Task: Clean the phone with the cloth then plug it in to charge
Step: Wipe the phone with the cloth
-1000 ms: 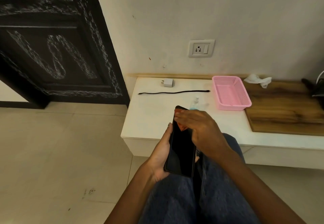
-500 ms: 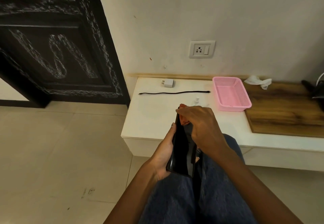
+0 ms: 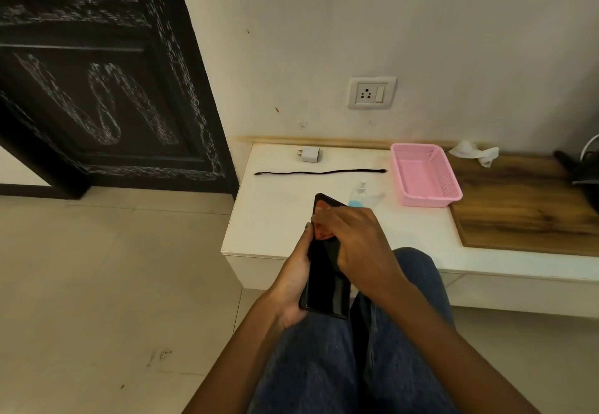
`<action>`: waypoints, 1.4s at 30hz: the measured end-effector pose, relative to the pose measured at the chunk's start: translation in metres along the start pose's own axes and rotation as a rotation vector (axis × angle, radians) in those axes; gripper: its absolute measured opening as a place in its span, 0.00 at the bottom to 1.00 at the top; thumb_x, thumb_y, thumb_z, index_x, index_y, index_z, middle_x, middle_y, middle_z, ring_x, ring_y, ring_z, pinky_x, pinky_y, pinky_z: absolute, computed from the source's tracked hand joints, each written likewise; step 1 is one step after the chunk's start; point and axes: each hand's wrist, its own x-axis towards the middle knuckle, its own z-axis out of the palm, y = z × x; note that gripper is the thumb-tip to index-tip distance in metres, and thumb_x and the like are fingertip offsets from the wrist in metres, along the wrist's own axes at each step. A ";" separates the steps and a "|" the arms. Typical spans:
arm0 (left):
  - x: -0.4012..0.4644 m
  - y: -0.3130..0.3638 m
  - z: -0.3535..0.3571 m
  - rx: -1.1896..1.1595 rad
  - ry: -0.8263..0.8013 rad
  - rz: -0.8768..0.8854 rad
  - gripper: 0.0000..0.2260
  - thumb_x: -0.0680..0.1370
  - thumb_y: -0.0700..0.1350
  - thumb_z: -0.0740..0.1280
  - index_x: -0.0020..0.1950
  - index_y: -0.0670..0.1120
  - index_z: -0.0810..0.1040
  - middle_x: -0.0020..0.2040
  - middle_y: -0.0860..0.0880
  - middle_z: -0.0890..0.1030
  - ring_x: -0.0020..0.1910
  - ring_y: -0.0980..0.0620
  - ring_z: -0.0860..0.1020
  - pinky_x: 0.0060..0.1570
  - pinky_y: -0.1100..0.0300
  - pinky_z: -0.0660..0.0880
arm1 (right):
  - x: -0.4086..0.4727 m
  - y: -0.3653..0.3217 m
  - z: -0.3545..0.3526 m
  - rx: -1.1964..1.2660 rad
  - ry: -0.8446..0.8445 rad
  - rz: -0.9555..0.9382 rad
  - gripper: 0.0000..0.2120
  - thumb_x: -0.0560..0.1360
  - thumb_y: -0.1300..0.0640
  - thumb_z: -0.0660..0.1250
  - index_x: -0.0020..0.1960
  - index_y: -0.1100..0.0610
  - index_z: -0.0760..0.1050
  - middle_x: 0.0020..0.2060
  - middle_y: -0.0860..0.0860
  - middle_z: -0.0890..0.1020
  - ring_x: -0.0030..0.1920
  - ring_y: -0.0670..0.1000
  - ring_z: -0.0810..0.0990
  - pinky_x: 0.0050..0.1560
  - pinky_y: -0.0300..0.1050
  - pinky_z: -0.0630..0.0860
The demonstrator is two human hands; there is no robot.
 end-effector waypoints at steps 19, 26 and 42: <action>0.005 0.000 -0.003 -0.029 0.003 0.012 0.33 0.67 0.75 0.54 0.52 0.54 0.84 0.56 0.42 0.83 0.55 0.45 0.81 0.47 0.52 0.80 | 0.004 0.003 0.002 0.010 -0.078 0.090 0.22 0.61 0.75 0.68 0.54 0.63 0.79 0.50 0.59 0.83 0.49 0.60 0.82 0.51 0.56 0.74; 0.003 -0.001 -0.005 -0.086 -0.007 0.042 0.35 0.66 0.76 0.53 0.53 0.53 0.84 0.56 0.41 0.83 0.55 0.44 0.81 0.46 0.51 0.80 | -0.007 0.003 0.002 0.010 -0.094 0.002 0.21 0.61 0.74 0.66 0.52 0.62 0.81 0.52 0.57 0.83 0.52 0.58 0.82 0.53 0.54 0.74; 0.006 0.001 -0.004 -0.102 0.021 0.025 0.38 0.64 0.77 0.55 0.57 0.51 0.83 0.57 0.39 0.82 0.55 0.41 0.81 0.45 0.48 0.80 | -0.010 0.007 0.005 0.041 -0.056 0.006 0.18 0.64 0.74 0.68 0.52 0.62 0.82 0.53 0.56 0.83 0.53 0.56 0.82 0.52 0.56 0.77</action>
